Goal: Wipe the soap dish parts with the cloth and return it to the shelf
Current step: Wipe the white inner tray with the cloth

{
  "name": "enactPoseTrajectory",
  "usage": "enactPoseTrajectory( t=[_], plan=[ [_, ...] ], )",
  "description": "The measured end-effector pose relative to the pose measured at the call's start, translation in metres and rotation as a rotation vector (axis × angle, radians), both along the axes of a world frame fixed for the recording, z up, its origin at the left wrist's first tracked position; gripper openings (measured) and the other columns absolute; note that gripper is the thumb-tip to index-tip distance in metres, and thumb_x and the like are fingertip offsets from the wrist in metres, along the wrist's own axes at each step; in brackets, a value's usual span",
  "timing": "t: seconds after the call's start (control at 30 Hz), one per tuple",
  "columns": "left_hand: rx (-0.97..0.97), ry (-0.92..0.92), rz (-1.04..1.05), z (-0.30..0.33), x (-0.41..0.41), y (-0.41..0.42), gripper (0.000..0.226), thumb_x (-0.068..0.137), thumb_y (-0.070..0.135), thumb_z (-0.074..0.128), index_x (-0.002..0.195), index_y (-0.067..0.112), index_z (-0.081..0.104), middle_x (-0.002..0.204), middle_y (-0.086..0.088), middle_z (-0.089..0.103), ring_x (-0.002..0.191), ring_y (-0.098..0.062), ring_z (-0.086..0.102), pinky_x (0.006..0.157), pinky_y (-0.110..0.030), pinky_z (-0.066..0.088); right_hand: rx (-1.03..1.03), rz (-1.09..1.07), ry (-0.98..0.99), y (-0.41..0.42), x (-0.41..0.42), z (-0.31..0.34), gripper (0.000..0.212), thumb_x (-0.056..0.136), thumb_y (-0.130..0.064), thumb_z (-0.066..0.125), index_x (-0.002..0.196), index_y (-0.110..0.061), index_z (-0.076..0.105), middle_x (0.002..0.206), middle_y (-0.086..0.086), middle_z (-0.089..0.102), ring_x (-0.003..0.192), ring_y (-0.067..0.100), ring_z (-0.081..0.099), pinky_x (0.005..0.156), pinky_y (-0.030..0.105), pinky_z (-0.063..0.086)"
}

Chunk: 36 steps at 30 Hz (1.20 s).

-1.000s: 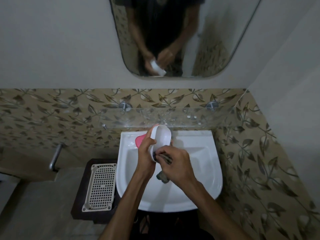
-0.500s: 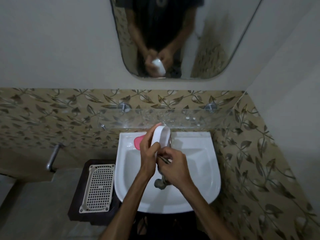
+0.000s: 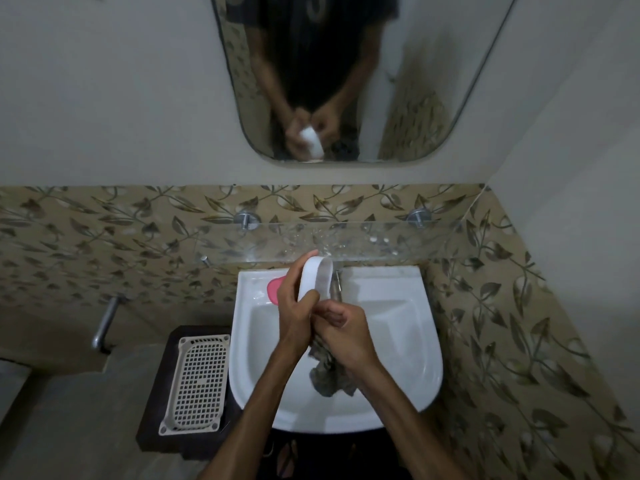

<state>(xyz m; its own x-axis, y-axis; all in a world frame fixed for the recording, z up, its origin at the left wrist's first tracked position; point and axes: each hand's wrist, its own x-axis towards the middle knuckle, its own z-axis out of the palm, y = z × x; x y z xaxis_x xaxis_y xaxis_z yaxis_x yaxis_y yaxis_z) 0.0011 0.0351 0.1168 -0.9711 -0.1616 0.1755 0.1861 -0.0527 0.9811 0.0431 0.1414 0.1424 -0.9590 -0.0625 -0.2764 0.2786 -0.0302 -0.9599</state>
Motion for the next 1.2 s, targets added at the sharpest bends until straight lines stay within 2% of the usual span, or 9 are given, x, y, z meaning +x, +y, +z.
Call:
enactPoseTrajectory(
  t=[0.13, 0.23, 0.33, 0.43, 0.63, 0.73, 0.83, 1.0, 1.2],
  plan=[
    [-0.050, 0.045, -0.025, 0.000, 0.002, -0.003, 0.072, 0.072, 0.021, 0.046, 0.143, 0.018, 0.059, 0.144, 0.010, 0.063, 0.139, -0.014, 0.053, 0.107, -0.016, 0.042, -0.453, 0.095, -0.300, 0.009, -0.010, 0.010, 0.023, 0.099, 0.005, 0.060, 0.114, 0.002, 0.078, 0.109, 0.023, 0.078, 0.094, 0.030, 0.078, 0.083, 0.037, 0.065],
    [-0.043, 0.011, -0.041, 0.003, -0.002, -0.003, 0.068, 0.081, 0.026, 0.044, 0.148, 0.022, 0.052, 0.150, 0.013, 0.057, 0.143, -0.011, 0.048, 0.109, -0.015, 0.039, -0.449, 0.126, -0.166, 0.009, -0.009, 0.009, 0.033, 0.095, 0.007, 0.064, 0.124, -0.003, 0.076, 0.120, 0.020, 0.078, 0.110, 0.032, 0.076, 0.097, 0.038, 0.062],
    [0.125, -0.197, -0.086, 0.009, 0.007, -0.002, 0.063, 0.088, 0.048, 0.054, 0.148, 0.026, 0.054, 0.141, 0.024, 0.063, 0.136, 0.002, 0.053, 0.101, -0.010, 0.044, -0.250, 0.063, 0.020, 0.006, -0.004, 0.004, 0.020, 0.087, -0.004, 0.080, 0.106, -0.009, 0.082, 0.106, 0.017, 0.081, 0.100, 0.029, 0.079, 0.092, 0.037, 0.062],
    [0.312, -0.507, -0.127, 0.020, 0.012, -0.005, 0.075, 0.069, 0.071, 0.078, 0.122, 0.018, 0.077, 0.113, -0.007, 0.080, 0.104, -0.023, 0.076, 0.082, -0.028, 0.061, 0.088, 0.052, 0.240, 0.010, -0.004, -0.006, 0.010, 0.087, -0.008, 0.082, 0.095, -0.014, 0.082, 0.090, 0.008, 0.079, 0.079, 0.030, 0.075, 0.077, 0.038, 0.064],
    [0.372, -0.735, -0.257, 0.041, 0.010, -0.027, 0.068, 0.078, 0.055, 0.070, 0.124, 0.005, 0.068, 0.108, -0.021, 0.068, 0.097, -0.035, 0.063, 0.071, -0.042, 0.056, 0.741, 0.329, 0.826, 0.031, -0.003, -0.010, 0.020, 0.085, -0.005, 0.076, 0.101, -0.013, 0.083, 0.102, 0.000, 0.082, 0.090, 0.019, 0.075, 0.083, 0.025, 0.058],
    [0.425, -0.632, -0.190, 0.041, 0.018, -0.020, 0.066, 0.082, 0.042, 0.066, 0.127, -0.007, 0.061, 0.109, -0.023, 0.062, 0.098, -0.036, 0.057, 0.071, -0.037, 0.049, 0.599, 0.205, 0.568, 0.030, 0.003, -0.007, 0.028, 0.081, 0.002, 0.078, 0.100, -0.017, 0.086, 0.100, -0.002, 0.083, 0.090, 0.018, 0.077, 0.084, 0.030, 0.061],
    [0.417, -0.511, -0.166, 0.033, 0.025, -0.009, 0.048, 0.090, 0.027, 0.059, 0.125, -0.002, 0.070, 0.120, -0.028, 0.071, 0.107, -0.041, 0.065, 0.087, -0.042, 0.052, -0.015, 0.067, 0.062, 0.022, 0.002, 0.006, 0.030, 0.075, 0.009, 0.076, 0.088, -0.017, 0.085, 0.089, 0.015, 0.081, 0.081, 0.040, 0.075, 0.075, 0.037, 0.059],
    [0.375, -0.361, -0.246, 0.029, 0.021, -0.005, 0.052, 0.083, 0.029, 0.064, 0.129, 0.005, 0.070, 0.124, -0.025, 0.072, 0.112, -0.035, 0.070, 0.091, -0.036, 0.059, -0.031, 0.031, 0.154, 0.022, -0.006, 0.014, 0.029, 0.079, 0.012, 0.080, 0.097, -0.010, 0.083, 0.097, 0.007, 0.084, 0.096, 0.023, 0.080, 0.090, 0.033, 0.062],
    [0.330, -0.298, -0.272, 0.021, 0.015, -0.008, 0.063, 0.077, 0.032, 0.065, 0.134, 0.005, 0.066, 0.132, -0.020, 0.070, 0.122, -0.038, 0.066, 0.104, -0.048, 0.050, -0.001, 0.076, 0.175, 0.010, 0.001, 0.011, 0.017, 0.080, -0.017, 0.084, 0.089, -0.031, 0.085, 0.086, -0.003, 0.083, 0.081, 0.015, 0.079, 0.075, 0.027, 0.061]
  ],
)
